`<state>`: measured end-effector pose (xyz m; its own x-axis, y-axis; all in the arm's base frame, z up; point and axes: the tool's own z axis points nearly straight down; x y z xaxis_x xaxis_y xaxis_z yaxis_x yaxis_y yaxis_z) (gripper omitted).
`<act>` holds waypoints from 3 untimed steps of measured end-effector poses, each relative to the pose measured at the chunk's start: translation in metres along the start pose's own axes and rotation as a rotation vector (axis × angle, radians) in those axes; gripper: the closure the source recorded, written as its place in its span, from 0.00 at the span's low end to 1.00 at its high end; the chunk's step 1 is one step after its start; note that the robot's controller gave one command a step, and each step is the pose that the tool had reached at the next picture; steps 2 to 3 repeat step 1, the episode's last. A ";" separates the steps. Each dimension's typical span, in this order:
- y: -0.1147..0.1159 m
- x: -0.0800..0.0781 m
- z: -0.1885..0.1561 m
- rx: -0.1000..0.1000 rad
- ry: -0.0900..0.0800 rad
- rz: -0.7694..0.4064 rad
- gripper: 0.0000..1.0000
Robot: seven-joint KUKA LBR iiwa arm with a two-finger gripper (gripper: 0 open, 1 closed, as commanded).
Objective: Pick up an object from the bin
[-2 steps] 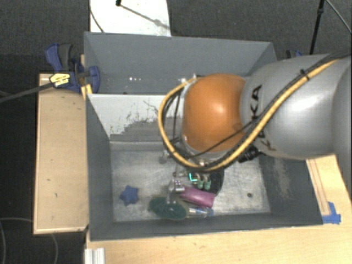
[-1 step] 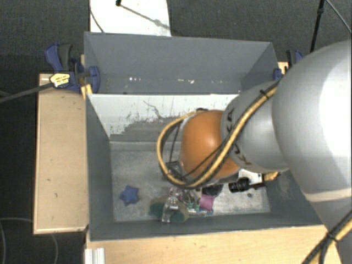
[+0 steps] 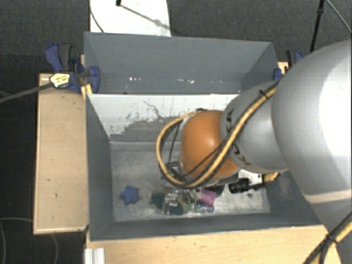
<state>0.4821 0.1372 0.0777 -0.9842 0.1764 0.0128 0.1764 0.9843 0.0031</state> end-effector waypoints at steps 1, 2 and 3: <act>-0.032 -0.030 -0.171 0.001 -0.023 -0.067 1.00; -0.032 -0.030 -0.171 0.001 -0.023 -0.067 1.00; -0.032 -0.030 -0.171 0.001 -0.023 -0.067 1.00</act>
Offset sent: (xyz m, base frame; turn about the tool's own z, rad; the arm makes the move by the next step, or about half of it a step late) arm 0.0239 -0.0368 0.1661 -0.0689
